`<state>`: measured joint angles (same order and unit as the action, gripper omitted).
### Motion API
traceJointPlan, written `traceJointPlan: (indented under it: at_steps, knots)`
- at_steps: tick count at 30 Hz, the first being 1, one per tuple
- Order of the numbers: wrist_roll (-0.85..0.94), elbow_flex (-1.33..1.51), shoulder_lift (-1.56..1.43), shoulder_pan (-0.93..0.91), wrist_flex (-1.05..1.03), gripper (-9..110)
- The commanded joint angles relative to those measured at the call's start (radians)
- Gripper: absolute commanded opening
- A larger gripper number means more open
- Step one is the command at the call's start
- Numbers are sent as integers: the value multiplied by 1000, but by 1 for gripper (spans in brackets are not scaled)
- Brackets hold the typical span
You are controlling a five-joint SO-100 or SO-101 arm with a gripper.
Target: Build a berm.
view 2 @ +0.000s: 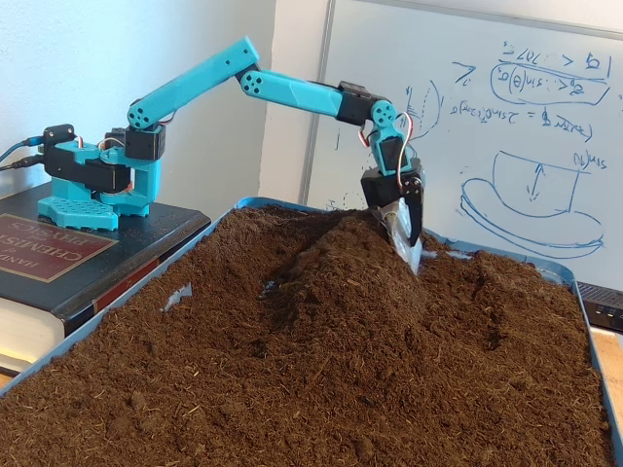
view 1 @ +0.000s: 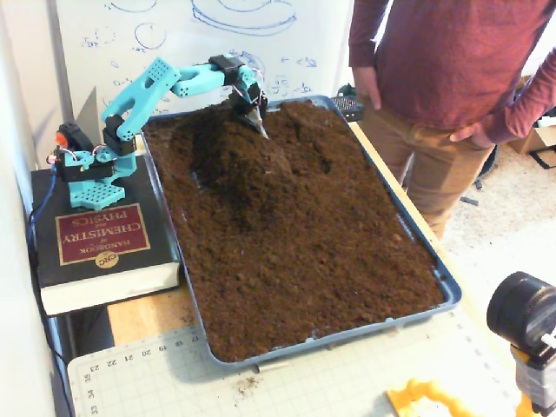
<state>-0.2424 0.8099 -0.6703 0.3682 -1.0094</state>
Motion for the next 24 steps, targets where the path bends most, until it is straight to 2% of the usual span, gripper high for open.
traceJointPlan:
  at_steps: [1,7,15,21,24]
  knots:
    - [3,-132,-219,-81,-26,0]
    - [6,-314,-255,-241,11,1]
    - [44,-400,-15,-410,407,1]
    - [219,-402,199,-497,696,1]
    - [273,-399,265,-528,758,1]
